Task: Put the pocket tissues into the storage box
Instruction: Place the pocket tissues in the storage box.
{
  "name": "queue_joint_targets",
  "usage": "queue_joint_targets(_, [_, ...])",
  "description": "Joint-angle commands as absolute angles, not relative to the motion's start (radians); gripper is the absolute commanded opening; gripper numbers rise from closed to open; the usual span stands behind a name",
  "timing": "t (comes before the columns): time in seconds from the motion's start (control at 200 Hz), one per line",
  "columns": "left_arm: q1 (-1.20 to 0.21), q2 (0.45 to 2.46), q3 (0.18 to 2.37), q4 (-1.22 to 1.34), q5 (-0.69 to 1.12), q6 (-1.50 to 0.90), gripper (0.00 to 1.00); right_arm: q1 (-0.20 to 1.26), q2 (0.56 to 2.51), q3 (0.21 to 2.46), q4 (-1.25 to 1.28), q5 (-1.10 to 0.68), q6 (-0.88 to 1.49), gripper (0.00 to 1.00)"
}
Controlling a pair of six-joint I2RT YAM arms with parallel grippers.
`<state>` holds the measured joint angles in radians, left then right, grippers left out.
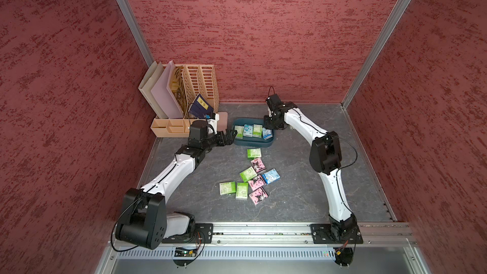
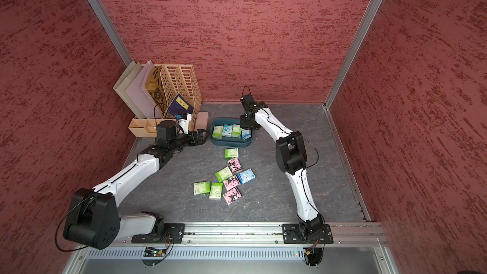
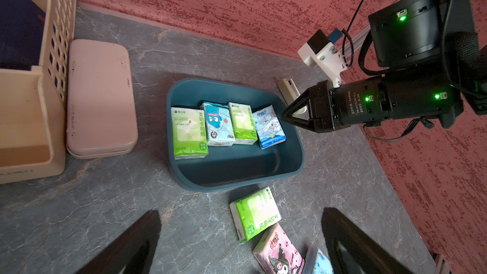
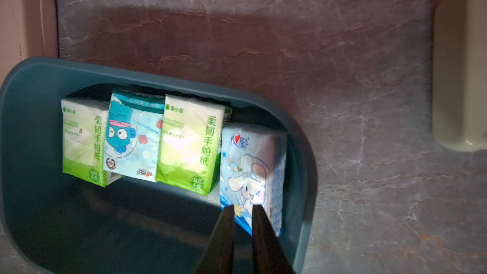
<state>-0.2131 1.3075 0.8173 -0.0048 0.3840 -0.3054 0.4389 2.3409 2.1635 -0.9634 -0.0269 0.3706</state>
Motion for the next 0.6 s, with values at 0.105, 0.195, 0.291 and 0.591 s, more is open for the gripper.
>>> queue_joint_targets(0.105, [-0.209,1.303,0.836,-0.019,0.385,-0.288,1.00,0.442,2.419,2.220,-0.957,0.033,0.385,0.13])
queue_joint_targets(0.195, [-0.207,1.306,0.836,-0.022,0.385,-0.285,1.00,0.442,2.461,2.269,-0.978,0.034,0.382,0.13])
queue_joint_targets(0.291, [-0.207,1.297,0.828,-0.015,0.386,-0.269,1.00,0.441,2.484,2.290,-0.980,0.029,0.384,0.13])
queue_joint_targets(0.591, [-0.202,1.293,0.835,-0.049,0.418,-0.258,1.00,0.442,2.438,2.266,-0.923,0.006,0.380,0.19])
